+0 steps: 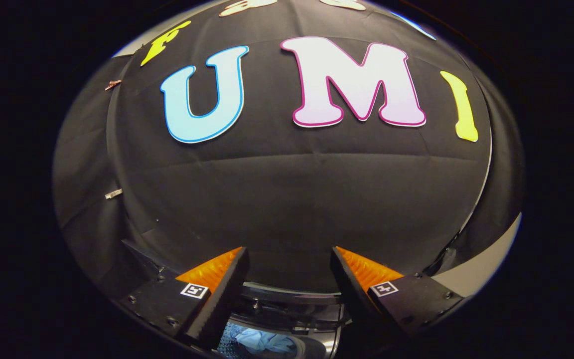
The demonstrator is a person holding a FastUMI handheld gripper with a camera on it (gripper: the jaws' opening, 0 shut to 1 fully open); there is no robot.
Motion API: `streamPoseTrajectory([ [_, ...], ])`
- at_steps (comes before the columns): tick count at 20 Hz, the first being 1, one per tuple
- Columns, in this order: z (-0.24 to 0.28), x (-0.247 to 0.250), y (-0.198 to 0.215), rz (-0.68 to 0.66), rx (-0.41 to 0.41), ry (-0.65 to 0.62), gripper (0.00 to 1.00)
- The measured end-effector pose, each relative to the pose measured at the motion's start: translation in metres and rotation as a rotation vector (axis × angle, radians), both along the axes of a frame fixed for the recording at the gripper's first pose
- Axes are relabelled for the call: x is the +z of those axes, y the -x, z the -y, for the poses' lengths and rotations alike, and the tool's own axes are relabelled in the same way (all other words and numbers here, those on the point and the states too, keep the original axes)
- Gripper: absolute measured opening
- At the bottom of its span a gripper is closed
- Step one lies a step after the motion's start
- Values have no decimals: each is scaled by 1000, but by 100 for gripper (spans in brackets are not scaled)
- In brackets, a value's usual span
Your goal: Put the clothes into the washing machine and then close the washing machine lid.
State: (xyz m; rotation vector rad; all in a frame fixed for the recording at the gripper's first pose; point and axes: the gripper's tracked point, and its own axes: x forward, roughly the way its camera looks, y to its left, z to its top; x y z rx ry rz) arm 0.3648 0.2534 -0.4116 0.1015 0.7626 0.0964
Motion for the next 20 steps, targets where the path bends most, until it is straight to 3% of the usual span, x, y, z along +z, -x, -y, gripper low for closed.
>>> streamPoseTrajectory([
  [10, 0, 32, 81, 25, -35, 47, 100],
  [16, -8, 32, 153, -12, 0, 52, 99],
  [20, -23, 60, 175, 52, 48, 30, 98],
])
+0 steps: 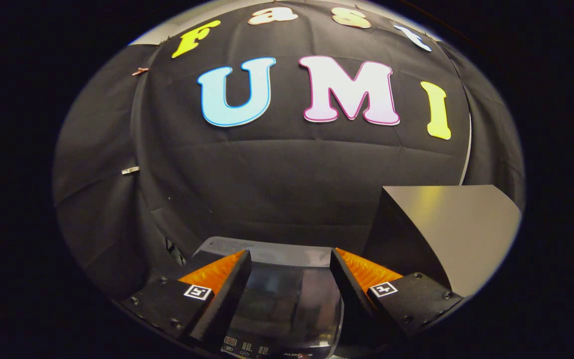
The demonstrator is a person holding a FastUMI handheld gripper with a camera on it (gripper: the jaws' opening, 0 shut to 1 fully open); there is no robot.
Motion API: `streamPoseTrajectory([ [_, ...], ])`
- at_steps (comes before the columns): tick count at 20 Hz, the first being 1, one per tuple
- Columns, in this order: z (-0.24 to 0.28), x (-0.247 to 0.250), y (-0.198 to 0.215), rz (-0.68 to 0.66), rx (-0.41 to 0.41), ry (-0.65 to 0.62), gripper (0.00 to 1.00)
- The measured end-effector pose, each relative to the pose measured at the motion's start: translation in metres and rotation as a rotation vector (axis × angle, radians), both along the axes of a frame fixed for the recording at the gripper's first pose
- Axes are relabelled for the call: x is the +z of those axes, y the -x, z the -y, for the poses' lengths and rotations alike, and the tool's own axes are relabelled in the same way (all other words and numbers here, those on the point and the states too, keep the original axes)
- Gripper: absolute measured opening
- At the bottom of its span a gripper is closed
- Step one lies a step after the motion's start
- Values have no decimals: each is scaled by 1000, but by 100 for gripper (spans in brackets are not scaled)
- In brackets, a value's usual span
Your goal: Put the clothes into the washing machine and then close the washing machine lid.
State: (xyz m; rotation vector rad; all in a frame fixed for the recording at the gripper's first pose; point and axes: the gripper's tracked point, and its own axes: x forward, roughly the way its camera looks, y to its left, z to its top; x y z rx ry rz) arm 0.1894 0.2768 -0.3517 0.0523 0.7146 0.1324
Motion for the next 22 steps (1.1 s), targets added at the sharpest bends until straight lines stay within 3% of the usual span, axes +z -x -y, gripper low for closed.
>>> streamPoseTrajectory([
  [11, 9, 78, 32, 137, 68, -88, 99],
  [22, 57, 222, 79, 390, 109, -156, 98],
])
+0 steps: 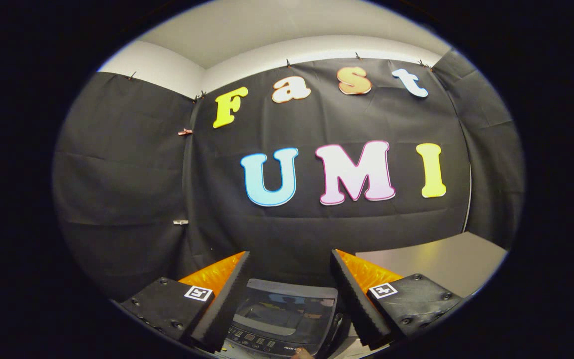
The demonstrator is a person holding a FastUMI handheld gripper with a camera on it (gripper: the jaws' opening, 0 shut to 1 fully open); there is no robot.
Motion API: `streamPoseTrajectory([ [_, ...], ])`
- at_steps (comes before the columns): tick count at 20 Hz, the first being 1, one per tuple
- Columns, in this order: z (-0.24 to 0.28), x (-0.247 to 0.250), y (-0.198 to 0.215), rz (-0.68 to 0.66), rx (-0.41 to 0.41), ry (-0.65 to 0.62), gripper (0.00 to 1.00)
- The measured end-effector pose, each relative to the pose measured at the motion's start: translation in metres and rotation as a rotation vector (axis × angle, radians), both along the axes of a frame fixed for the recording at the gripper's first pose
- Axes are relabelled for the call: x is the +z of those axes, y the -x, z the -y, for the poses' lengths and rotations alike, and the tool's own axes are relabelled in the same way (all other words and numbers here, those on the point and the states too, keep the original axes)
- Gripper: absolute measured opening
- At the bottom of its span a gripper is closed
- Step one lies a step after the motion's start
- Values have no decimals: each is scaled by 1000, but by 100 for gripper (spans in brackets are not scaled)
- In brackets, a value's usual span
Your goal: Put the clothes into the washing machine and then close the washing machine lid.
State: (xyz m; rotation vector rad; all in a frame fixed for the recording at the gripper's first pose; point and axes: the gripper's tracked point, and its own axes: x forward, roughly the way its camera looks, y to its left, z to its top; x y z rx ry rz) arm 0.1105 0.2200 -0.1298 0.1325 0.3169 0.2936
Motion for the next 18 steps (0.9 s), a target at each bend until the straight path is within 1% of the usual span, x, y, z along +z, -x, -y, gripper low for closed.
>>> streamPoseTrajectory([
  [2, 19, 26, 14, 41, -1, 14, 98],
  [5, 42, 59, 38, 83, -1, 3, 98],
  [10, 94, 92, 73, 128, -43, 68, 99],
  [14, 137, 121, 102, 185, -103, 59, 99],
  [16, 164, 123, 112, 196, -153, 89, 98],
  [18, 179, 128, 120, 208, -188, 115, 98],
])
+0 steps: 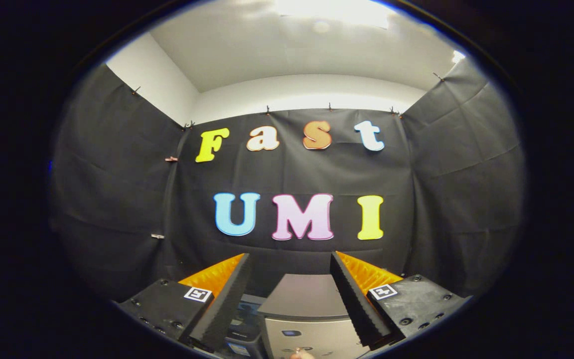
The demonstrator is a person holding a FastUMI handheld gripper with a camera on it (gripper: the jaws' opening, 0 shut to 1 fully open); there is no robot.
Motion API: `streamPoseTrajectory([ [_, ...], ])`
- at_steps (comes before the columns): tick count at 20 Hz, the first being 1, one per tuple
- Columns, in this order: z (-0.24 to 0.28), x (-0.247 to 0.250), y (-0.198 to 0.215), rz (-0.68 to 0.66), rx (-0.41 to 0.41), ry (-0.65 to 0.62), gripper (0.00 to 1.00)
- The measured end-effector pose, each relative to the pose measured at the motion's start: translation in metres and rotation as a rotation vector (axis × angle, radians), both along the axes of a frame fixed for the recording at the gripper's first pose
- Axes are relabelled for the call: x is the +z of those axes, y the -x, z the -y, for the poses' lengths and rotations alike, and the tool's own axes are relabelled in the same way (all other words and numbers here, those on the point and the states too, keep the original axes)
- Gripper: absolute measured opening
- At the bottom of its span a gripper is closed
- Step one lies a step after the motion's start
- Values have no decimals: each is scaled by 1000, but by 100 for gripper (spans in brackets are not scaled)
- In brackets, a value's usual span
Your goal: Put the clothes into the washing machine and then close the washing machine lid.
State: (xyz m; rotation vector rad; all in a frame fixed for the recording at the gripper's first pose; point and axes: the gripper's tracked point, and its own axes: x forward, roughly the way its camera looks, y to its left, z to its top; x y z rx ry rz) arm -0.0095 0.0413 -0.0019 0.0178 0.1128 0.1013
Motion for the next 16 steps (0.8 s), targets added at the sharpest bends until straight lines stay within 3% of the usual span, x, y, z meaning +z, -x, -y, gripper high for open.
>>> streamPoseTrajectory([
  [4, 30, 12, 14, 35, -69, -11, 98],
  [16, 48, 36, 30, 100, -93, -4, 98],
])
